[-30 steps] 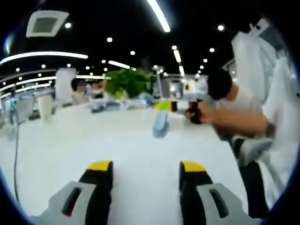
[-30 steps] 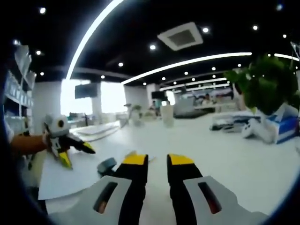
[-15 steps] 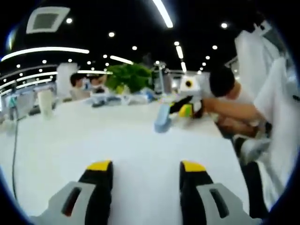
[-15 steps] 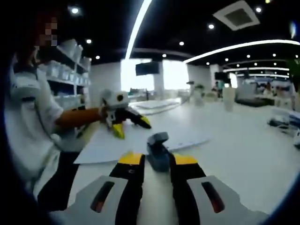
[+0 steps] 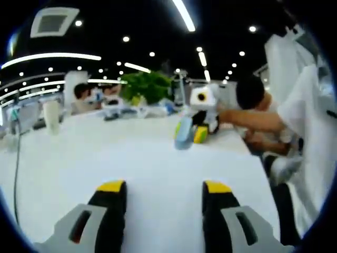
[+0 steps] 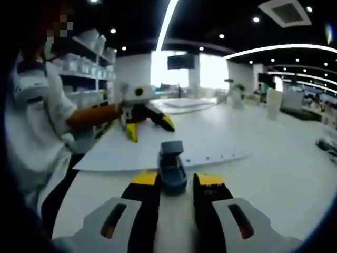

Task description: Pick up the paper insert the paper into the punch align the paper edges press the punch to punch holes

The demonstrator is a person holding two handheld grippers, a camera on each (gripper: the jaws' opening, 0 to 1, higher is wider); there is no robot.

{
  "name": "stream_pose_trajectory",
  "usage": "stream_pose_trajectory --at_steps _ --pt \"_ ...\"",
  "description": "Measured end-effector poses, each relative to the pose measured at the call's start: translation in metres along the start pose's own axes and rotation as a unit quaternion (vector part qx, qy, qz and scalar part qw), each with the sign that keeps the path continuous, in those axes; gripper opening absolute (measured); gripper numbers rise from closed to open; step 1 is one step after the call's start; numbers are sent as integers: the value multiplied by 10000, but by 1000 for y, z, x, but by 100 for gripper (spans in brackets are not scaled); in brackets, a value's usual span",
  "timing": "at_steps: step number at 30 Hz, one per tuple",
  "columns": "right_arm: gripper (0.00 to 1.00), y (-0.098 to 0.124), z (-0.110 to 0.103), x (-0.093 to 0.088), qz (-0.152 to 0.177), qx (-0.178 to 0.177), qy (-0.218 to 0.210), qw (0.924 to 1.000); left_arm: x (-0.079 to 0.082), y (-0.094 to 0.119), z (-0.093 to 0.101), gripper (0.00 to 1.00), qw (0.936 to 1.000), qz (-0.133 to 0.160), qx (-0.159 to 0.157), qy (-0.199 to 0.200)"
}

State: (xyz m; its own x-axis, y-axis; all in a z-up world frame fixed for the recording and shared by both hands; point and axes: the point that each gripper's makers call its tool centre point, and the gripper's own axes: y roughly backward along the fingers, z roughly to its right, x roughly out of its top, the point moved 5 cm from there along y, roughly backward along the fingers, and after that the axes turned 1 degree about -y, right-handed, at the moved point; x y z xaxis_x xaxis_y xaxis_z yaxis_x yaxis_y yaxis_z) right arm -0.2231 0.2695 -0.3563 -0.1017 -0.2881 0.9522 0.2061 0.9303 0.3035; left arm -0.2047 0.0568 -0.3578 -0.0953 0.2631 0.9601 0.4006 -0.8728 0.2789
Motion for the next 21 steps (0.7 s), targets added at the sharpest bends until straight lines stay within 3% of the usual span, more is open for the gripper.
stream_pose_trajectory --at_steps 21 --pt "23 4 -7 -2 12 162 -42 9999 0 -4 1 57 10000 -2 14 8"
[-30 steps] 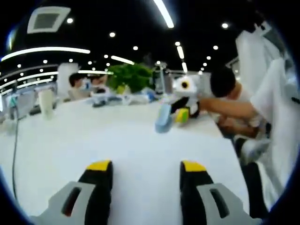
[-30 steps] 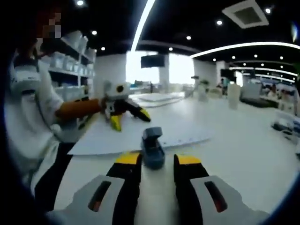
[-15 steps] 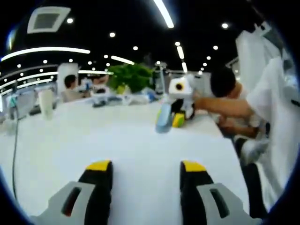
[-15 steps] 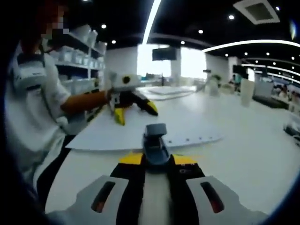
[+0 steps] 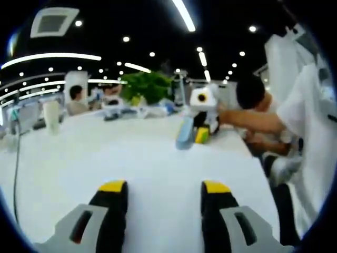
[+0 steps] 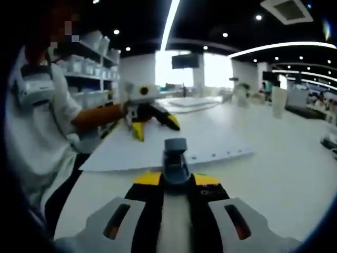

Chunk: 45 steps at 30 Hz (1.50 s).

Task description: Pick up the paper insert the paper into the punch align the paper edges press the punch to punch holes

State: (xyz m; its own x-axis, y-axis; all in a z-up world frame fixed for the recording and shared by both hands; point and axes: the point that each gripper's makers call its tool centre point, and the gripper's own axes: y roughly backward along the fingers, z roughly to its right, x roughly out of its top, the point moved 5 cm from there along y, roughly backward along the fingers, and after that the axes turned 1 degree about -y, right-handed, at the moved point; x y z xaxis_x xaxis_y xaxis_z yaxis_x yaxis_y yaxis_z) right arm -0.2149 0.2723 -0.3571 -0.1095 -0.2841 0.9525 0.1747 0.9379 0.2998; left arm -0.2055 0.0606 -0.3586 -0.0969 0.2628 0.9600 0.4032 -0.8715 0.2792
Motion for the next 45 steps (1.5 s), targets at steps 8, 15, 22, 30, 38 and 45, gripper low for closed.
stream_pose_trajectory --at_steps 8,15,22,30,38,45 --pt "23 1 -6 0 -24 44 19 10000 0 0 0 57 10000 1 2 0" --pt "23 3 -14 -2 -30 67 -1 10000 0 0 0 56 10000 0 10 4" --pt "23 2 -18 -2 -33 61 32 10000 0 0 0 55 10000 3 -11 -1" --pt "23 2 -16 -2 -31 67 71 9999 0 0 -1 55 10000 2 2 3" --pt "23 2 -17 -2 -17 69 65 10000 0 0 -2 55 10000 10 34 12" --pt "23 1 -18 -2 -4 64 68 10000 1 0 -3 56 10000 23 42 -20"
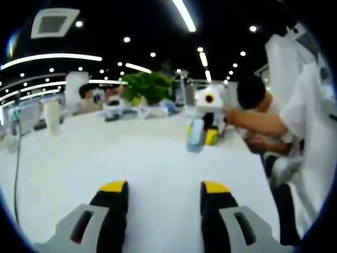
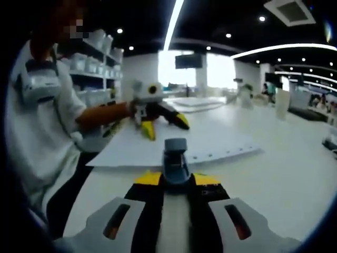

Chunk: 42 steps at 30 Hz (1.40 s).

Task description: Pick up the paper insert the paper into the punch align the paper edges press the punch to punch holes

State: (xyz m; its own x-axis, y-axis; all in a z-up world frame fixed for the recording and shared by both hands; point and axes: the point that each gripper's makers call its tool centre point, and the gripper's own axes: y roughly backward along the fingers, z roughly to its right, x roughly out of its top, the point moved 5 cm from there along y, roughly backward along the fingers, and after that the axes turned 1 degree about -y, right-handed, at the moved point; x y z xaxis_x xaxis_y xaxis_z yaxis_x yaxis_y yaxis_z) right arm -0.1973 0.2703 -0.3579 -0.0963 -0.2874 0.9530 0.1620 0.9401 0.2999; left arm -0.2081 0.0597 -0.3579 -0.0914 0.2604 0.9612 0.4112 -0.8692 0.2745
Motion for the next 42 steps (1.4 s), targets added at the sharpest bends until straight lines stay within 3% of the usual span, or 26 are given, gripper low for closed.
stream_pose_trajectory --at_steps 12,15,22,27,30,38,42 --pt "32 1 -1 1 19 -58 -92 9999 2 1 3 56 9997 101 -81 -212" --pt "32 4 -2 1 45 -79 -244 9997 3 2 3 57 9998 111 -92 -155" --pt "35 10 -11 1 142 -233 -407 9988 12 7 0 58 9990 435 -64 83" --pt "35 16 -16 6 431 -431 -510 9968 14 8 -1 57 9987 489 -49 126" --pt "35 23 -12 15 888 -708 -667 9913 16 8 -5 52 9988 449 175 30" --pt "34 38 2 23 1468 -1098 -926 9787 28 -13 18 51 9984 452 -350 -18" --pt "34 45 7 27 1781 -1195 -1088 9707 36 -22 22 51 9979 458 -459 -74"
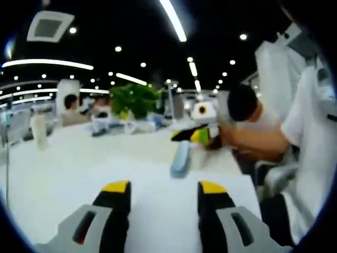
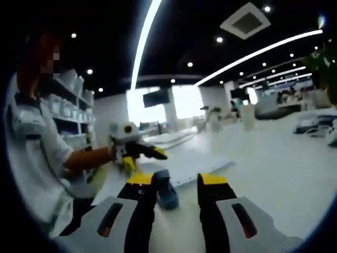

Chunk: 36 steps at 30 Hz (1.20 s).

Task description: Pick up the paper insert the paper into the punch align the paper edges press the punch to punch holes

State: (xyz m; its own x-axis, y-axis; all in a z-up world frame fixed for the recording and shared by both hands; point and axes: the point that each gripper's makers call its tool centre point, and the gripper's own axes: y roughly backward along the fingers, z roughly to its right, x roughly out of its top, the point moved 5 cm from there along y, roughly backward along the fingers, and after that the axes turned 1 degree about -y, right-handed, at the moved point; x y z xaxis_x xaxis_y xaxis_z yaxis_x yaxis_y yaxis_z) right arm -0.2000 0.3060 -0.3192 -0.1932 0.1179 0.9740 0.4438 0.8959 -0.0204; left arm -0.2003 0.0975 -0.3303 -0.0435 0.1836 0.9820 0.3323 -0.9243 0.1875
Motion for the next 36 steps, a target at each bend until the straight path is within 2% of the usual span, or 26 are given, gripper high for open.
stream_pose_trajectory --at_steps 3,6,13,18,23,30,36 --pt "34 4 5 6 253 -131 -134 9995 5 -10 4 51 9998 -75 -150 -104" --pt "34 7 9 9 427 -225 -252 9985 11 -22 11 52 9988 -116 -441 -156" --pt "33 8 13 11 511 -324 -291 9977 19 -61 20 52 9958 -290 -793 -354" --pt "32 12 20 13 572 -488 -367 9965 21 -87 25 51 9929 -346 -1092 -307" --pt "32 12 19 14 598 -502 -357 9963 14 -105 27 51 9913 -431 -1208 -283" --pt "33 12 20 15 631 -520 -365 9960 2 -112 29 48 9904 -516 -1263 -216" --pt "33 13 21 15 637 -513 -359 9960 4 -114 27 44 9920 -287 -1222 -141"
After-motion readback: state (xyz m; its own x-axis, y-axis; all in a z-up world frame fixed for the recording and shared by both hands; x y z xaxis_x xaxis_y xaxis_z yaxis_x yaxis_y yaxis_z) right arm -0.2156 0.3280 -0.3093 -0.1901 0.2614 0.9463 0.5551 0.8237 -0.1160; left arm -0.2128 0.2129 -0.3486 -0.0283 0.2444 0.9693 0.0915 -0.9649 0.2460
